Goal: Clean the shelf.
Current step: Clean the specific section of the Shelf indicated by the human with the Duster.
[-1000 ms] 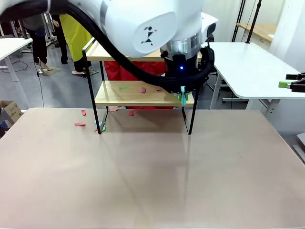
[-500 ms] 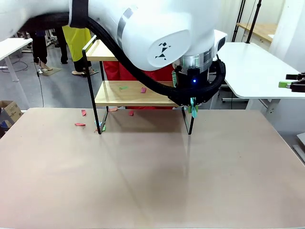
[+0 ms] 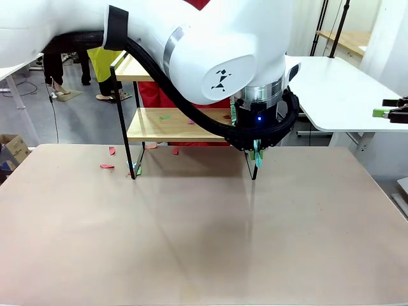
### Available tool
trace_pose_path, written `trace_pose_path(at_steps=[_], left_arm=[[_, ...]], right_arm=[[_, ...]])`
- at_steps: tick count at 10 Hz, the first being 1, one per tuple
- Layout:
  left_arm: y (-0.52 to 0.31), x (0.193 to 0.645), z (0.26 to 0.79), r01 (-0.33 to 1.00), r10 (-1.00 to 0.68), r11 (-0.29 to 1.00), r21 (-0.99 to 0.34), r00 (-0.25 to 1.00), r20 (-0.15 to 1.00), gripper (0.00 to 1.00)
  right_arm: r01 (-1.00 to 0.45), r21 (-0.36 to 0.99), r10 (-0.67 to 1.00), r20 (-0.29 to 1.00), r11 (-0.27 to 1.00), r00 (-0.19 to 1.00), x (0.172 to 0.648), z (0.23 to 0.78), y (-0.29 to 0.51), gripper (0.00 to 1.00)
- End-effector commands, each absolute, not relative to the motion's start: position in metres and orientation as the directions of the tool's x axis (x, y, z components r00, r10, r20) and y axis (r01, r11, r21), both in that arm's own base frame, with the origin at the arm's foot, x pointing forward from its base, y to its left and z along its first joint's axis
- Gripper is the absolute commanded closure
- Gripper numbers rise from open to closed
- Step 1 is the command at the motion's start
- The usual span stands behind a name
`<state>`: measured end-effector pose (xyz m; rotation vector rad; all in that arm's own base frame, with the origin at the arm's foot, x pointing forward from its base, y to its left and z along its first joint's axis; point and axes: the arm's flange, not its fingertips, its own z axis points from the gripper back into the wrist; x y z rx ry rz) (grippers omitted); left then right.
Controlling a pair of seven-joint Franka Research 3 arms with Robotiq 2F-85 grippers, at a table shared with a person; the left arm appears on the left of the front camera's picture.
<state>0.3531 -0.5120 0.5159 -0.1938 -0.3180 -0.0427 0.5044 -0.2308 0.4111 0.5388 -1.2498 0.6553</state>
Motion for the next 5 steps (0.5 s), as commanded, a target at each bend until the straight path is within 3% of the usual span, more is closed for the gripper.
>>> trace_pose_path(at_steps=[1, 5], left_arm=[[-0.503, 0.358, 0.516, 0.076, -0.02, 0.981, -0.179, 0.954, 0.299, 0.87], [-0.463, 0.364, 0.511, 0.047, -0.01, 0.991, -0.122, 0.959, 0.282, 0.87]], right_arm=[[-0.698, 0.025, 0.159, 0.967, 0.716, 0.197, 0.505, 0.415, -0.227, 0.0], [-0.698, 0.025, 0.159, 0.967, 0.716, 0.197, 0.505, 0.415, -0.227, 0.0]])
